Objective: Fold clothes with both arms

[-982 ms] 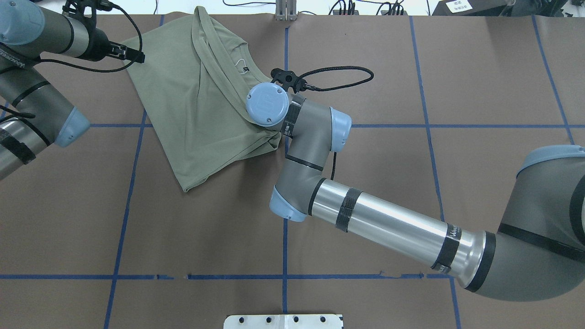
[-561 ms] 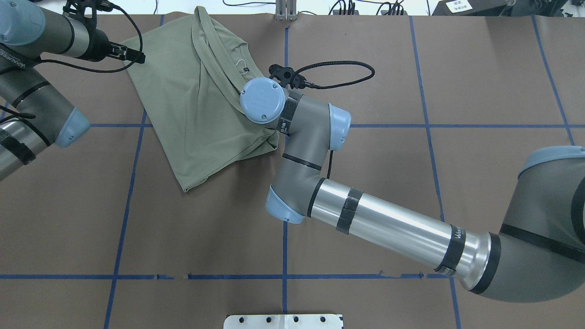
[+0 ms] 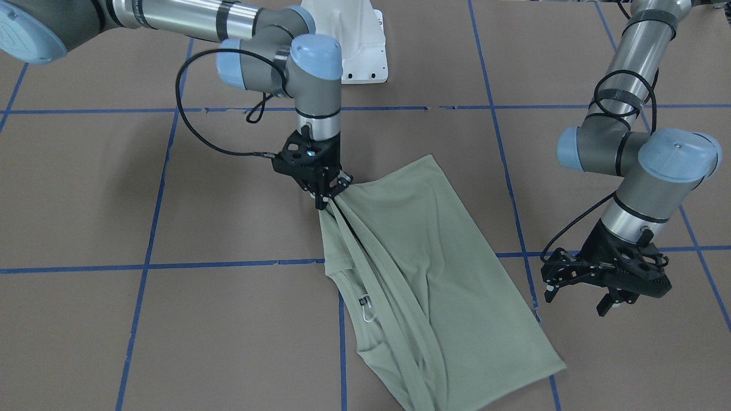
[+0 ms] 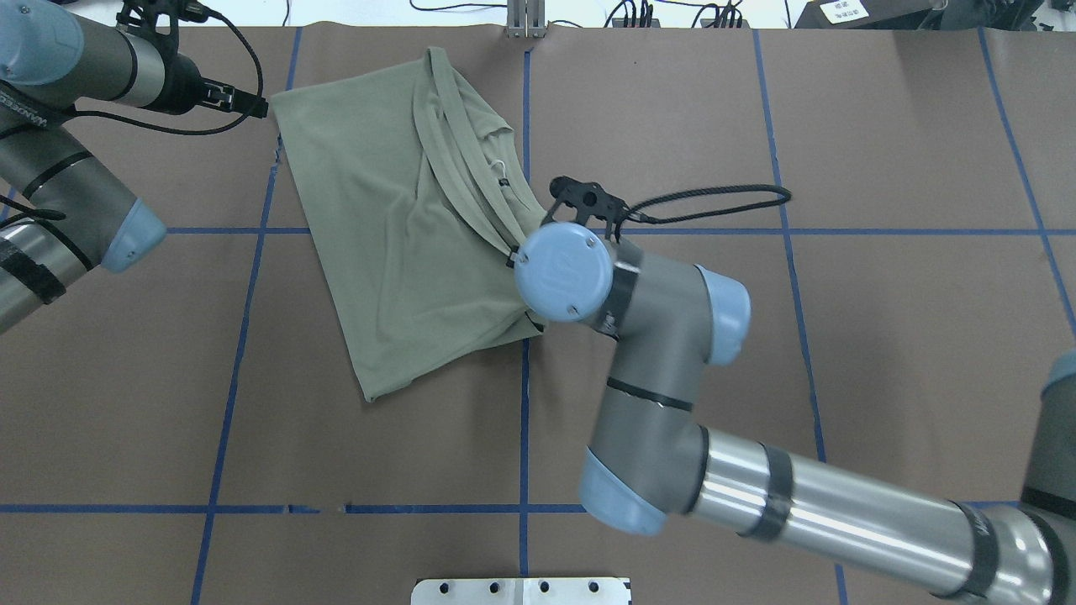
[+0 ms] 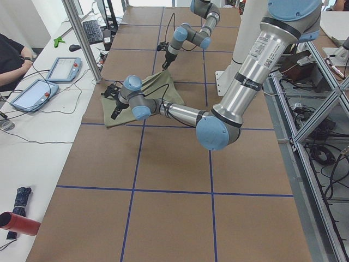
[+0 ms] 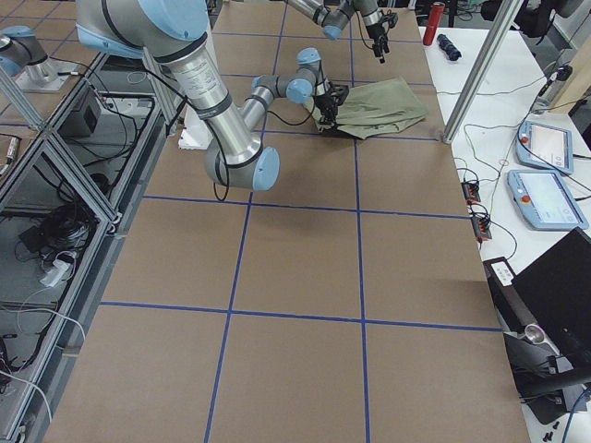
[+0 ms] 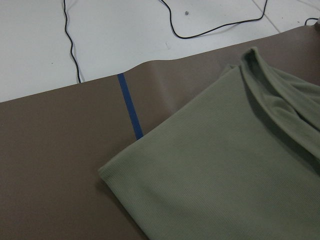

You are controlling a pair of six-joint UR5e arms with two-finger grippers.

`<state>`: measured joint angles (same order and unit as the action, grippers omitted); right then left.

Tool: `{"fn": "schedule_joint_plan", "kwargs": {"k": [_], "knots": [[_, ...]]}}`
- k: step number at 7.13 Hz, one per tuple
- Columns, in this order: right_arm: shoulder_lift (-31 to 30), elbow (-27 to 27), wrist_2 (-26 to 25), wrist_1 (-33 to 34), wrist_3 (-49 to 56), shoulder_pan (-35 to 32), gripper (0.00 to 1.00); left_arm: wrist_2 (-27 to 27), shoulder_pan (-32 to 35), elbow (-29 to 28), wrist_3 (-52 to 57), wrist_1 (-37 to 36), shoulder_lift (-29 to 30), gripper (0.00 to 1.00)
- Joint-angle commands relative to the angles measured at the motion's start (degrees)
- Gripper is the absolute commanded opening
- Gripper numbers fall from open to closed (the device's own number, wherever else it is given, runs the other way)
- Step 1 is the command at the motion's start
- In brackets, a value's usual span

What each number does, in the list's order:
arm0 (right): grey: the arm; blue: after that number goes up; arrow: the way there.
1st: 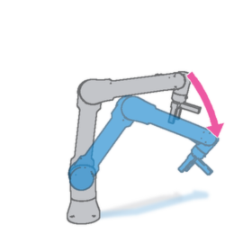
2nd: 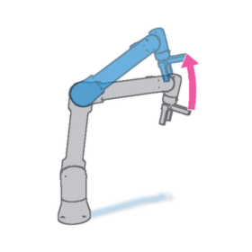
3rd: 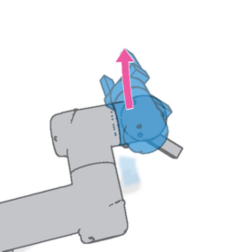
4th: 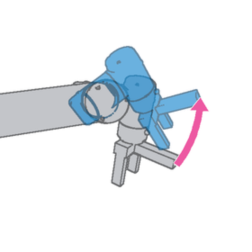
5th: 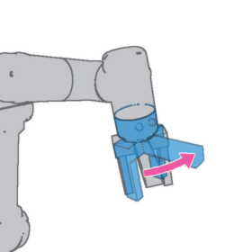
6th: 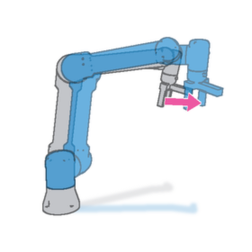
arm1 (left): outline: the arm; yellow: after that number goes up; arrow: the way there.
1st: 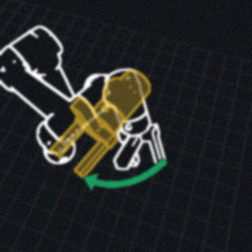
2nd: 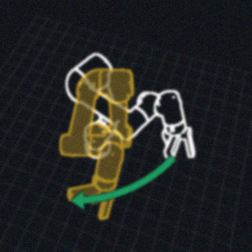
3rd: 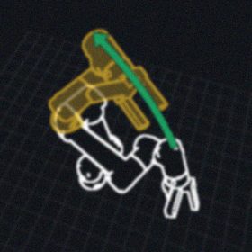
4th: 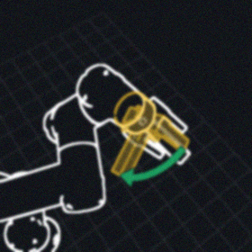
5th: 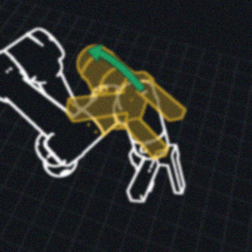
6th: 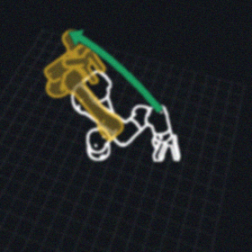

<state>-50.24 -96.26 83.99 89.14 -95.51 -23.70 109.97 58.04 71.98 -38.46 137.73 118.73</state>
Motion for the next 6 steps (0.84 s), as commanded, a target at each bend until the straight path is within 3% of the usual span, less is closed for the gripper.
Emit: {"fn": "schedule_joint_plan", "kwargs": {"k": [1,3,5,6], "knots": [[-12.8,-19.2,-6.2,7.2,-4.7,8.4,0.0,0.0,-0.5,-0.3,-0.1,3.8,-1.8,1.0],[-13.2,-20.1,-11.6,9.5,-10.1,15.2,0.0,0.1,-0.5,-0.3,-0.1,4.4,-1.8,1.0],[-13.3,-20.1,-12.7,9.6,-11.2,17.2,0.0,0.1,-0.5,-0.2,-0.1,4.4,-1.8,1.0],[-14.1,-20.2,-12.5,9.6,-10.4,17.7,0.99,0.1,-0.5,-0.1,-0.1,4.5,-1.8,1.0]]}}
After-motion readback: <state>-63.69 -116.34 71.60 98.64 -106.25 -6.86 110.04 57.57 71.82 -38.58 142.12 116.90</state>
